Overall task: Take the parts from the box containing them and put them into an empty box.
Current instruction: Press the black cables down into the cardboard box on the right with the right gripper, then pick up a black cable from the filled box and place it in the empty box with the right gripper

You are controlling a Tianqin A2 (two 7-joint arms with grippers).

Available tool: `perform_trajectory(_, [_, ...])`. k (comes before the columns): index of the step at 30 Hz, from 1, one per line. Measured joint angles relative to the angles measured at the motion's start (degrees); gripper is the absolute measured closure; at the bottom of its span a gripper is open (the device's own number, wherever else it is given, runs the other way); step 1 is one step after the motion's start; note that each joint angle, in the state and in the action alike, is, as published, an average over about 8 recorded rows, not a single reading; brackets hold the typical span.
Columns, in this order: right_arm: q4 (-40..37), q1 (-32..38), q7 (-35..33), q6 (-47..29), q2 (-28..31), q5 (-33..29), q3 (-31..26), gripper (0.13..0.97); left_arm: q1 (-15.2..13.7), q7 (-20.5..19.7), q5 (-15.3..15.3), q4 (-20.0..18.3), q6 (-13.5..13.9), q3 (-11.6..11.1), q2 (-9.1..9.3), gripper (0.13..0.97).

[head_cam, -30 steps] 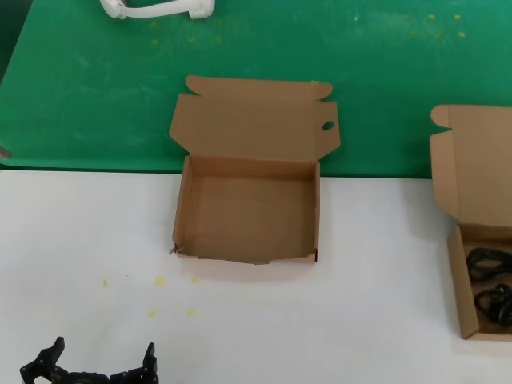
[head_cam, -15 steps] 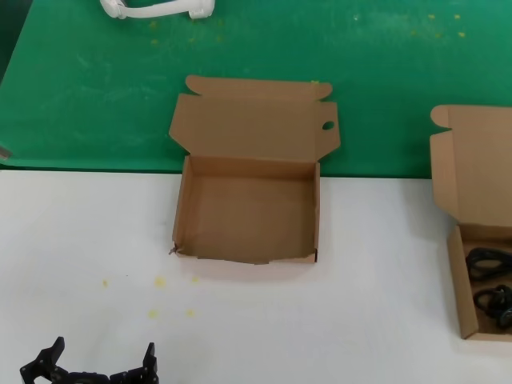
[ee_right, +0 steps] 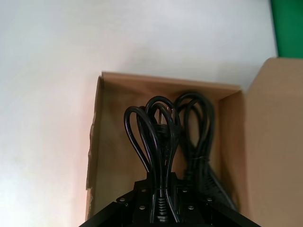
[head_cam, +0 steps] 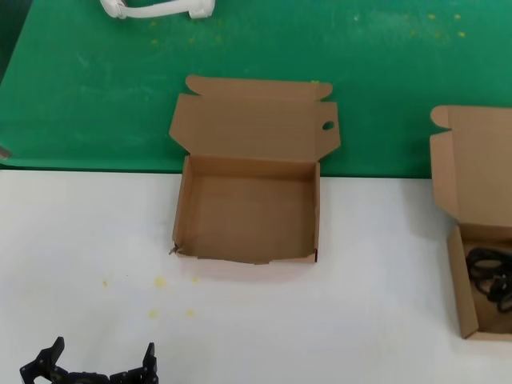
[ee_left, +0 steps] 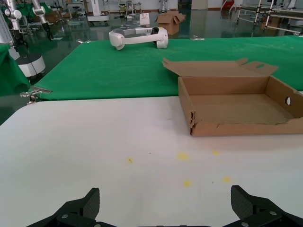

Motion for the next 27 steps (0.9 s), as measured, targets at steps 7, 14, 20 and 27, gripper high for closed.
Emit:
perform_trajectory(7, [16.0,-3.9,9.2,-2.5,5.3,1.1,2.4,0.881,0.0,0.0,0.0,0.0,0.0,0.0,0.0,0.132])
perform_trajectory(14, [31.3,-5.8,18.0,-3.2,6.2,2.6,4.8,0.882,0.0,0.0,0.0,0.0,0.0,0.0,0.0,0.132])
perform_trajectory(20, [39.0,-6.0,21.6,-2.6,1.0,3.2,3.9,0.882,0.0,0.0,0.0,0.0,0.0,0.0,0.0,0.132])
perform_trajectory(27, [38.0,-3.6,20.2,-0.9,-8.6,2.7,0.6,0.882,0.0,0.0,0.0,0.0,0.0,0.0,0.0,0.132])
